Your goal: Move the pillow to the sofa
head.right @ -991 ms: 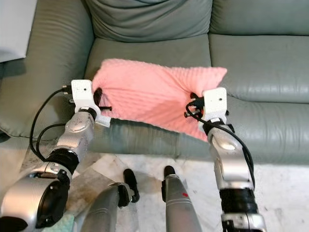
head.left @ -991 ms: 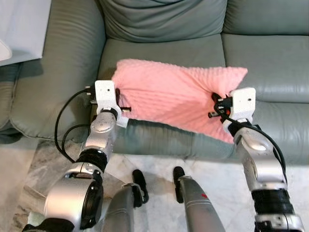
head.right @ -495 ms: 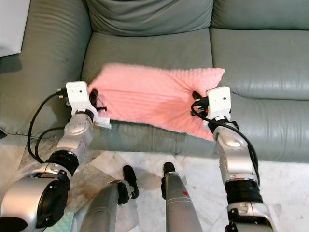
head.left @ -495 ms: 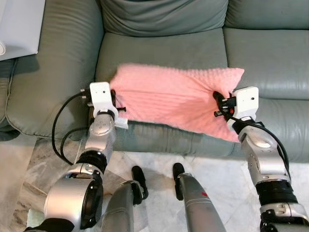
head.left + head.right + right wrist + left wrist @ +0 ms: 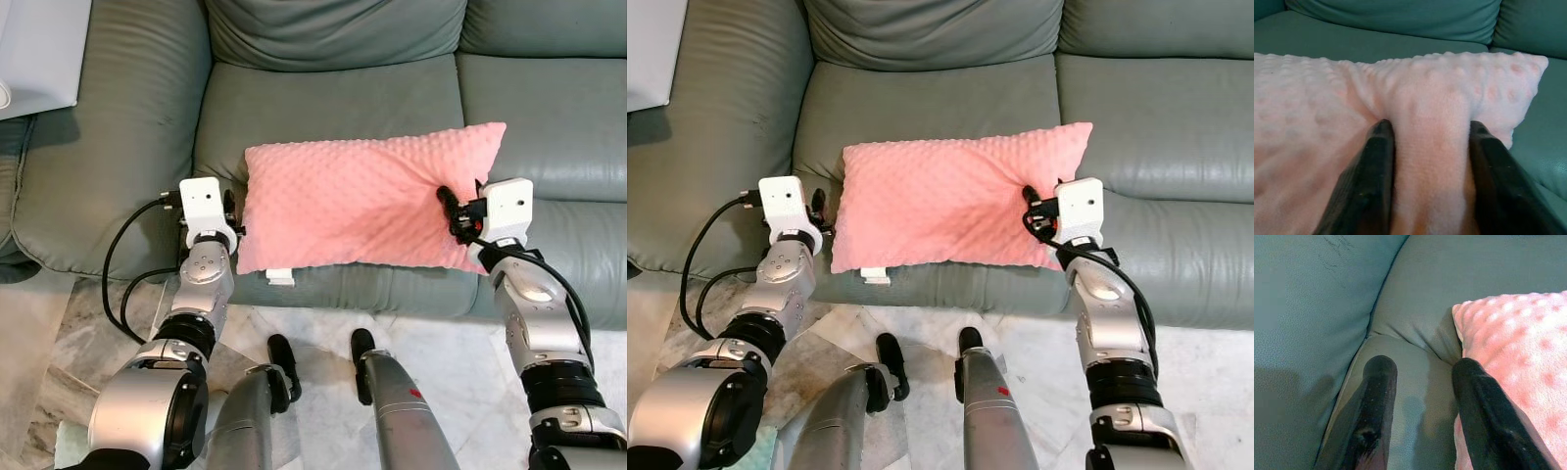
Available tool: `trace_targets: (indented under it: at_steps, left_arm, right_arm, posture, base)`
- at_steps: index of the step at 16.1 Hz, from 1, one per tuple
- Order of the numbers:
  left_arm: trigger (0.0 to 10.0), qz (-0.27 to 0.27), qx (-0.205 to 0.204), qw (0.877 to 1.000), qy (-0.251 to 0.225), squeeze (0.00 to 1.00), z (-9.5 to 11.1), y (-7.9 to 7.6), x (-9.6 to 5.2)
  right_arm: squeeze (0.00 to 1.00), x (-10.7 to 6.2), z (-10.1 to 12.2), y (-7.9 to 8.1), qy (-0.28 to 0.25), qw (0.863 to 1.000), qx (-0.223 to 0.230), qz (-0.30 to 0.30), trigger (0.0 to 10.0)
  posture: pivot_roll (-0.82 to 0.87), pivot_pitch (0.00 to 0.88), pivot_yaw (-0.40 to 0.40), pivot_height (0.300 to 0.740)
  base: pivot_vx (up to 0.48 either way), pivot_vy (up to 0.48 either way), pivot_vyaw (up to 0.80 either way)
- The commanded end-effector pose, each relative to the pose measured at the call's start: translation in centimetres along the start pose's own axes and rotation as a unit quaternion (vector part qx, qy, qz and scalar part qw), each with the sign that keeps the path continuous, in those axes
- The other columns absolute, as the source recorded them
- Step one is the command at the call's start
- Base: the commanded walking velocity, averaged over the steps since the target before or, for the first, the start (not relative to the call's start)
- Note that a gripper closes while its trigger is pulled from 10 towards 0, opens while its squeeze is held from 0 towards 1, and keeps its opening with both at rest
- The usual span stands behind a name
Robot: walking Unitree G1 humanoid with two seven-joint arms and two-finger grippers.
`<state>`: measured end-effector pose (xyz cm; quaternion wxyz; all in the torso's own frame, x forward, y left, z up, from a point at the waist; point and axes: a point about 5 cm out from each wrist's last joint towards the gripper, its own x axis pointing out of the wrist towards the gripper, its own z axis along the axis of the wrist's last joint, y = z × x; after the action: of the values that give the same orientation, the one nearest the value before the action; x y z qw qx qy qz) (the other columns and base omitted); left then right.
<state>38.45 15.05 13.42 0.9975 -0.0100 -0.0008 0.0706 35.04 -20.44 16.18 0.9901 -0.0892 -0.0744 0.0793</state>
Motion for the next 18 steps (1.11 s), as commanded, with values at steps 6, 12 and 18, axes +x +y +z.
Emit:
trace_targets:
  at_steps: [6, 12, 18]
  left_arm:
    - [10.0, 0.002, 0.014, 0.999, -0.032, 1.0, 1.0, 2.4, 0.0]
    - [10.0, -0.004, 0.021, 0.998, -0.055, 0.0, 2.3, 3.7, 0.0]
    - [10.0, -0.019, 0.014, 0.998, -0.05, 0.0, 2.3, 2.9, -0.4]
  right_arm:
    - [1.0, 0.5, -1.3, 3.9, 0.005, 0.996, 0.089, 0.012, 10.0]
    - [1.0, 2.1, -0.5, 5.2, -0.004, 0.989, 0.151, -0.003, 10.0]
    - [1.0, 2.8, 0.9, 6.3, -0.029, 0.977, 0.211, 0.003, 10.0]
  posture:
    - [-0.19, 0.593, 0.152, 0.74]
    - [-0.15, 0.591, 0.153, 0.74]
    - [-0.16, 0.576, 0.143, 0.74]
  base:
    - [0.0, 0.0, 0.0]
    - [0.0, 0.0, 0.0]
    - [0.0, 0.0, 0.0]
